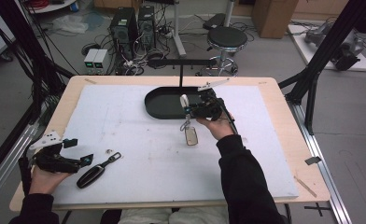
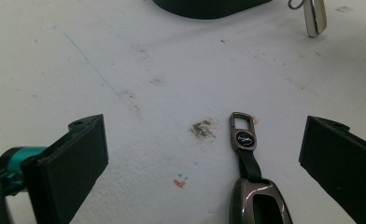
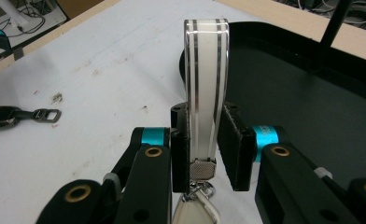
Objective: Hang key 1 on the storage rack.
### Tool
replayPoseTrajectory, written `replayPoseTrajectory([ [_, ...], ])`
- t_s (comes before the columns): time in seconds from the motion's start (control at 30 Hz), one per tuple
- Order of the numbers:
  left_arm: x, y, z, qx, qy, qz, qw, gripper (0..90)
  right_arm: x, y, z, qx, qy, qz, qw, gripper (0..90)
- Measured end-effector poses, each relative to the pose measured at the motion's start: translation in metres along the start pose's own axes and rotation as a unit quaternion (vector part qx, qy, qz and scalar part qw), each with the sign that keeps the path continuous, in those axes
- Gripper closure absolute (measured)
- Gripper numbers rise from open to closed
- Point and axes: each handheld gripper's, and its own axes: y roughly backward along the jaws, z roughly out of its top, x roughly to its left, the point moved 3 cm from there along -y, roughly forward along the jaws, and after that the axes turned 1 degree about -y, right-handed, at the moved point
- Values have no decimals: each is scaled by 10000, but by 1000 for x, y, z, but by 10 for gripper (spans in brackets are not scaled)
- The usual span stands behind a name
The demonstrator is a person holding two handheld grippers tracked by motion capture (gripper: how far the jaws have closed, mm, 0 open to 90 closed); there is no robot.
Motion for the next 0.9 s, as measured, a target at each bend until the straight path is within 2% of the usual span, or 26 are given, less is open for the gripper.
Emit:
replayPoseTrajectory([
  [0.2, 0, 0, 0, -1, -8, 4, 10000, 17, -4, 7, 11, -121, -55, 6, 9999, 753],
  [0.33, 0, 0, 0, -12, -9, 17, 10000, 17, -7, 14, 20, -320, -101, -93, 9994, 753],
  [0.43, 0, 0, 0, -8, -11, 20, 10000, 17, -8, 17, 23, -372, -121, -185, 9991, 753],
  [0.47, 0, 0, 0, -9, -9, 25, 10000, 17, -12, 20, 28, -478, -181, -213, 9985, 753],
  [0.73, 0, -1, 0, 2, -27, 40, 10000, 17, -16, 32, 49, -566, -130, -283, 9979, 753],
  [0.9, 0, -1, 0, -2, -37, 48, 10000, 17, -17, 32, 58, -547, -56, -329, 9979, 753],
])
